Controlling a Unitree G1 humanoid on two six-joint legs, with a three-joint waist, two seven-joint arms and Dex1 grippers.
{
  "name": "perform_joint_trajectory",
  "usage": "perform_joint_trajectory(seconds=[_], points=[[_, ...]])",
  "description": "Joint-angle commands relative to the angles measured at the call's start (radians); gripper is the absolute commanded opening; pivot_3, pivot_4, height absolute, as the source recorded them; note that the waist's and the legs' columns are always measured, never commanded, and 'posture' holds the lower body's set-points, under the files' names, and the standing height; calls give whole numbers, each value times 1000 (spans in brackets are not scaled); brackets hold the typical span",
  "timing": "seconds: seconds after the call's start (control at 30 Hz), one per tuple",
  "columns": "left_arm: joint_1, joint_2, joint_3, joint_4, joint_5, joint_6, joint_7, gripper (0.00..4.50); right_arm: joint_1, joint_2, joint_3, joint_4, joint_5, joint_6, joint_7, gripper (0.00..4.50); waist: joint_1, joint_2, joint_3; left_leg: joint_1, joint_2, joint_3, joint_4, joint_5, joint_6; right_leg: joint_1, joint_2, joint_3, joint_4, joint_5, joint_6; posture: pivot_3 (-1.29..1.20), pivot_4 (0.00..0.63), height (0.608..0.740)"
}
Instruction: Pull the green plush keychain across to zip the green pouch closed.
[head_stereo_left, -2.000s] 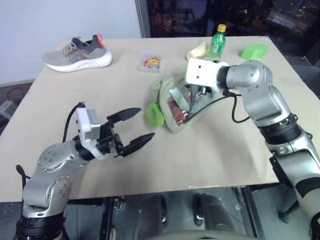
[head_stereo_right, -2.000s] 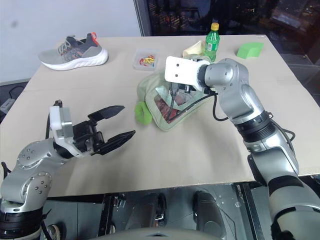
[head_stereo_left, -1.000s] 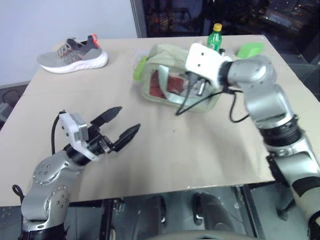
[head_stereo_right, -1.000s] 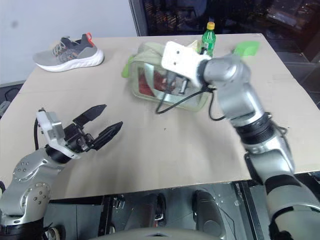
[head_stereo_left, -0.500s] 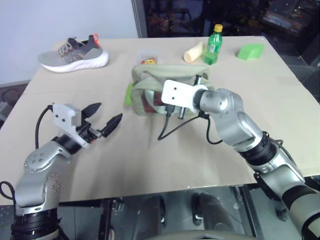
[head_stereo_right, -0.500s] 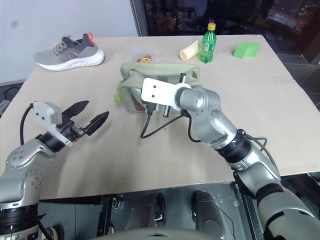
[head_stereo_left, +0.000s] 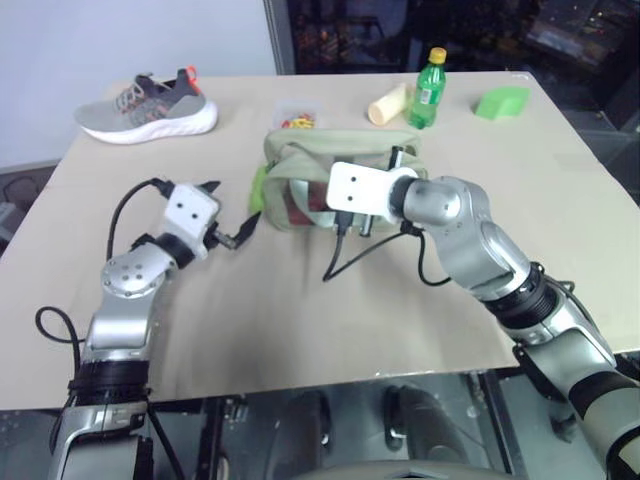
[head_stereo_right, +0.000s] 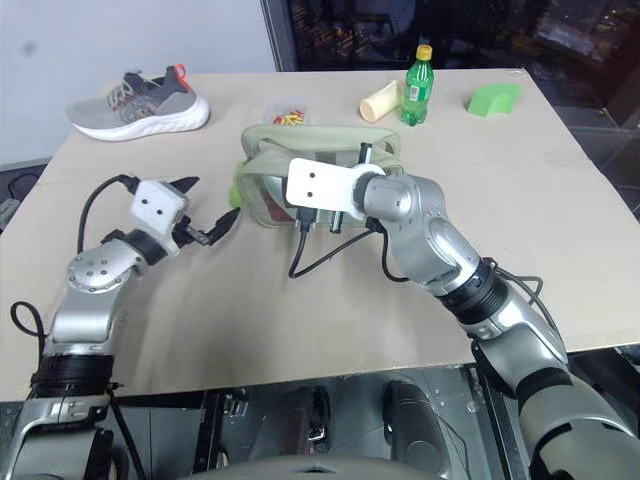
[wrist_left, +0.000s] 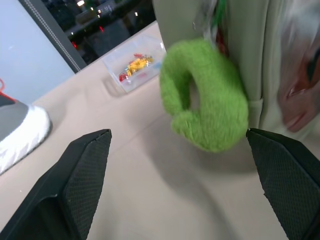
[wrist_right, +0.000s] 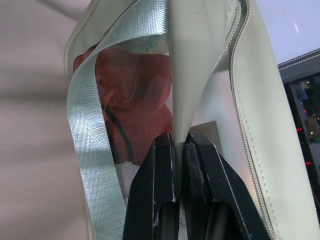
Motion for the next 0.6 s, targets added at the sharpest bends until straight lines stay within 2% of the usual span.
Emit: perform_joint_trajectory(seconds=[0.03,0.27,0.43,0.5,0.6], points=[[-71,-5,-46,52,71,-82,22,3705,-27,16,-30,-6,6,-19,-13,0,1,0,0,0,0,0,0,0,0,0,0,0,0,0,0,0,150,740],[-119,-18,-53,117,113,-196,52,88,-33,26,-37,21,4,-33,-24,0,-3,0,0,0,0,0,0,0,0,0,0,0,0,0,0,0,150,740],[-134,74,-17,119,208,-299,123,10,-45,42,-42,55,5,-44,-38,0,-6,0,0,0,0,0,0,0,0,0,0,0,0,0,0,0,150,740],[-171,172,-36,103,331,-418,165,10,-55,52,-45,77,9,-55,-47,0,-5,-1,1,0,1,0,0,0,0,0,0,0,0,0,0,0,150,740],[-228,258,-73,114,433,-526,192,10,-66,67,-45,101,10,-70,-54,0,-1,-1,1,-1,0,0,0,0,0,-2,-1,-1,0,0,0,0,150,740]])
